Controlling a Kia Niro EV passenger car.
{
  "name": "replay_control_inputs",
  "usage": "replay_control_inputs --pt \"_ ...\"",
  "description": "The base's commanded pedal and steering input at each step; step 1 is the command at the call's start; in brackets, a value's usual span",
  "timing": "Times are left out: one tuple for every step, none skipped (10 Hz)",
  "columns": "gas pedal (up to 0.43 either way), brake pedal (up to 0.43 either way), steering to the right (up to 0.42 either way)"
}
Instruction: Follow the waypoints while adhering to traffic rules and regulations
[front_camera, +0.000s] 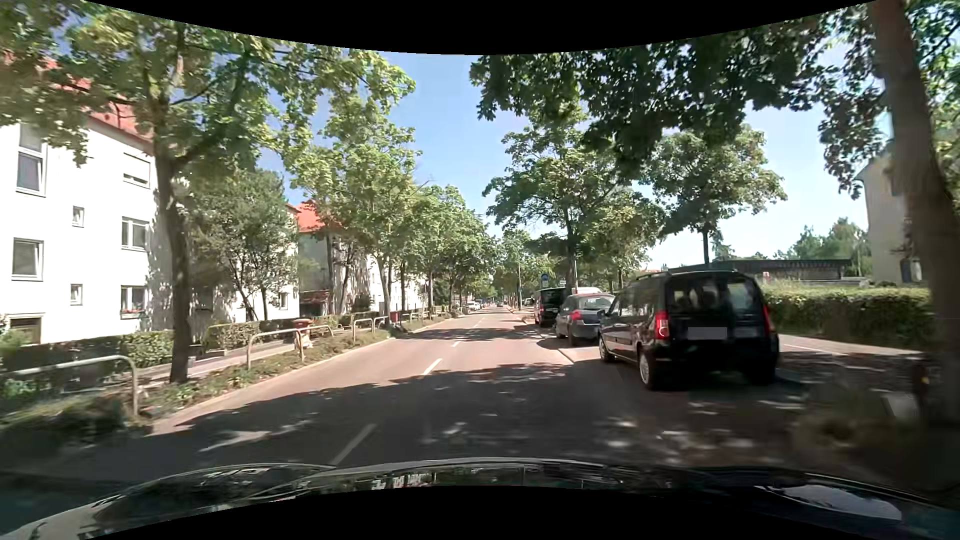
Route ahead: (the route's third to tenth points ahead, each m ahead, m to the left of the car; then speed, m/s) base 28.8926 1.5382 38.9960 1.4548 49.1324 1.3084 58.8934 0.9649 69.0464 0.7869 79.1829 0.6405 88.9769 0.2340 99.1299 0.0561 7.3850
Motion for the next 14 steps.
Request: replay_control_inputs --pt "0.067 0.0 0.001" --pt "0.067 0.0 0.002" --pt "0.067 0.0 0.002" --pt "0.067 0.0 0.001" --pt "0.067 0.0 0.002" --pt "0.067 0.0 0.002" --pt "0.067 0.0 0.002" --pt "0.067 0.0 0.002" --pt "0.067 0.0 0.002" --pt "0.059 0.0 0.002" --pt "0.047 0.0 0.002" --pt "0.047 0.0 0.001" --pt "0.047 0.0 0.002" --pt "0.047 0.0 0.001"
